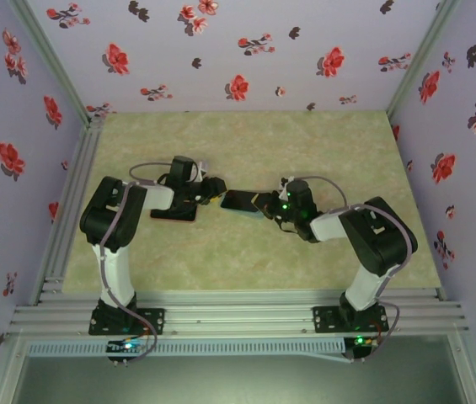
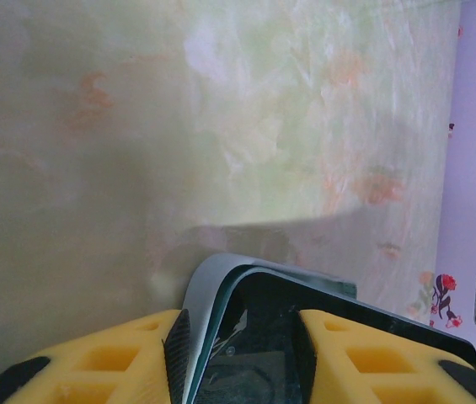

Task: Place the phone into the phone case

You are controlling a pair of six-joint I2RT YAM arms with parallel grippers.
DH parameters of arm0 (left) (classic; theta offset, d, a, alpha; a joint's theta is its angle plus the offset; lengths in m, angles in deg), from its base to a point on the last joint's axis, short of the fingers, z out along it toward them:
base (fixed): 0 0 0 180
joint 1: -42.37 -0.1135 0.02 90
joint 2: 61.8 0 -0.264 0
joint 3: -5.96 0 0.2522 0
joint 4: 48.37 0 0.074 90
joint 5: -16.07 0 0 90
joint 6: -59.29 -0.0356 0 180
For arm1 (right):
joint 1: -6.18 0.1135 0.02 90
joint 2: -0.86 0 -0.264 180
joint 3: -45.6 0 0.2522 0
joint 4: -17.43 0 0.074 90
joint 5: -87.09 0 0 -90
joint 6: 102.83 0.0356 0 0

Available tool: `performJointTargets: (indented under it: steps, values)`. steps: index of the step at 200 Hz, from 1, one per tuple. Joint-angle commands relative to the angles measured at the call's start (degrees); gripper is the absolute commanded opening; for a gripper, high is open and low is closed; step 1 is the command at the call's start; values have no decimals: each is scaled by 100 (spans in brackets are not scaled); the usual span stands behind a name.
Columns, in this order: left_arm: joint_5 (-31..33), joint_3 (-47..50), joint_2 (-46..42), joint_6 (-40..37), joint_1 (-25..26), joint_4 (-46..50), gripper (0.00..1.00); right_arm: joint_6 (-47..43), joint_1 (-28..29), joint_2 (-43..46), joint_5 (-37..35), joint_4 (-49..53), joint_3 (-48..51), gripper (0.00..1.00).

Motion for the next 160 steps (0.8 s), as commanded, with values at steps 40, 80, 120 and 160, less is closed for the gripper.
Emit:
performJointTargets:
  steps: [40,80,120,160]
  values:
    - [-87,-6,127,27,90,18,41,-38,139,-530,208,275,-103,0]
    - [-70,-55,132,47,93,-4,41,-105,151,-613,259,397,-189,0]
    - [-64,-76,110,56,89,-17,41,-127,181,-711,284,406,-219,0]
    - [55,59,-4,202,69,-142,41,-129,192,-746,247,396,-193,0]
